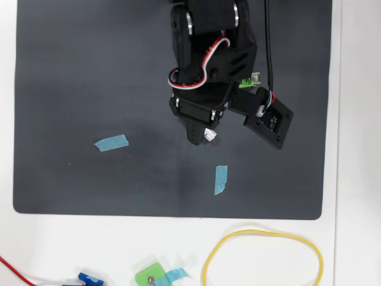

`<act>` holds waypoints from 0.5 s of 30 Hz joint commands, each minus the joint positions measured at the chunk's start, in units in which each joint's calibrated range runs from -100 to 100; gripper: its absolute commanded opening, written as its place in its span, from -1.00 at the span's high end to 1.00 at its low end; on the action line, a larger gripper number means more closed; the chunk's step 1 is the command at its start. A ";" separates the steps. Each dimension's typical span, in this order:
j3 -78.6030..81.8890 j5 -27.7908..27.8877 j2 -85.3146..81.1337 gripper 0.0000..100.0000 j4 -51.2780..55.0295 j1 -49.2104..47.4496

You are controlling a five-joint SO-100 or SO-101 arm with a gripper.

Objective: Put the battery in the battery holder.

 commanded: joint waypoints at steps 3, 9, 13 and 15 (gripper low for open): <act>-6.30 -3.46 0.97 0.61 -0.05 -3.34; -6.21 -3.62 8.56 0.61 -0.57 -3.34; -6.39 -3.67 13.42 0.61 -0.75 -3.55; -6.39 -3.67 13.42 0.61 -1.97 -5.42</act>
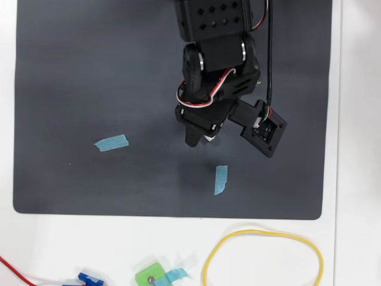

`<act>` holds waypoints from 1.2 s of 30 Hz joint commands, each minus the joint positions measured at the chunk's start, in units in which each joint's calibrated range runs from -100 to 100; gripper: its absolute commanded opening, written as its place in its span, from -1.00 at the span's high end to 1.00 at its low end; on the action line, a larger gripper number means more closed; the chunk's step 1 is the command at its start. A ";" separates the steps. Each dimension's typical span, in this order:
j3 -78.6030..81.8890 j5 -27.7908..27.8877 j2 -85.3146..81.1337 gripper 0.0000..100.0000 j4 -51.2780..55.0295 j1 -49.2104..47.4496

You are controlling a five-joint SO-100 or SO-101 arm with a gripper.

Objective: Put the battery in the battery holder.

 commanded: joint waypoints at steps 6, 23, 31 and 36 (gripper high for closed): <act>-2.58 -3.12 0.60 0.61 -5.65 -2.14; -1.96 -5.78 1.03 0.61 -5.65 -2.04; -2.66 -5.83 6.32 0.61 -6.96 -0.17; -2.58 -5.83 6.32 0.61 -7.66 -1.00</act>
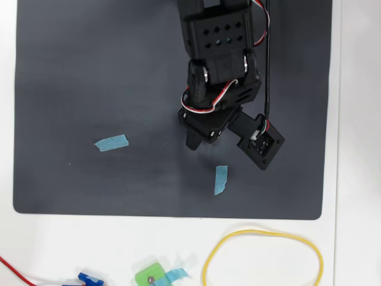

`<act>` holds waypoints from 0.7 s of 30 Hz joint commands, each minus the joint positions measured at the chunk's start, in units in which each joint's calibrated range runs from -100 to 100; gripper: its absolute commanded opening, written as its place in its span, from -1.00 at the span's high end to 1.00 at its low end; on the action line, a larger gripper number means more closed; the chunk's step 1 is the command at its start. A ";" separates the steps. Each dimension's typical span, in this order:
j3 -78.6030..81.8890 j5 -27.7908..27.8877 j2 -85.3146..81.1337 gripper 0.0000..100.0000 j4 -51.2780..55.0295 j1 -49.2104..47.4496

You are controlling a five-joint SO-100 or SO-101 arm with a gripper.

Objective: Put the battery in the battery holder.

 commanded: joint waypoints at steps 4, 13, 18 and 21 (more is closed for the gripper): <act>-2.30 -0.34 -0.22 0.61 -0.77 -0.09; -5.56 -0.34 6.86 0.61 -0.68 -0.09; -5.56 -0.34 6.95 0.65 -0.42 -0.09; -5.56 -0.34 6.95 1.00 -0.24 0.11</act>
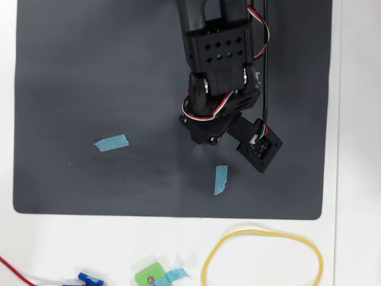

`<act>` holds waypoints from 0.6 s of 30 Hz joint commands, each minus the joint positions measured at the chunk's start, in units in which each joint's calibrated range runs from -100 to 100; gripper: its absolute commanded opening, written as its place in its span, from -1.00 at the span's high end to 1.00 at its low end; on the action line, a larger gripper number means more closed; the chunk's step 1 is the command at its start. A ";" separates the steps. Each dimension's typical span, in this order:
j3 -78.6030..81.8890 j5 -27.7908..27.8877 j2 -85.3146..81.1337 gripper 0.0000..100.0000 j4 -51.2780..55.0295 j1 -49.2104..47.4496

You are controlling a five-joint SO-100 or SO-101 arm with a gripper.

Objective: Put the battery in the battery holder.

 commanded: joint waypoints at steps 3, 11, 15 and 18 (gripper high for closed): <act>-1.93 -0.34 0.16 1.00 -0.07 0.42; 4.50 0.45 -9.40 1.00 0.02 -4.97; 18.15 7.18 -30.46 1.00 -0.77 -11.93; 23.18 8.58 -39.93 1.00 -0.85 -12.86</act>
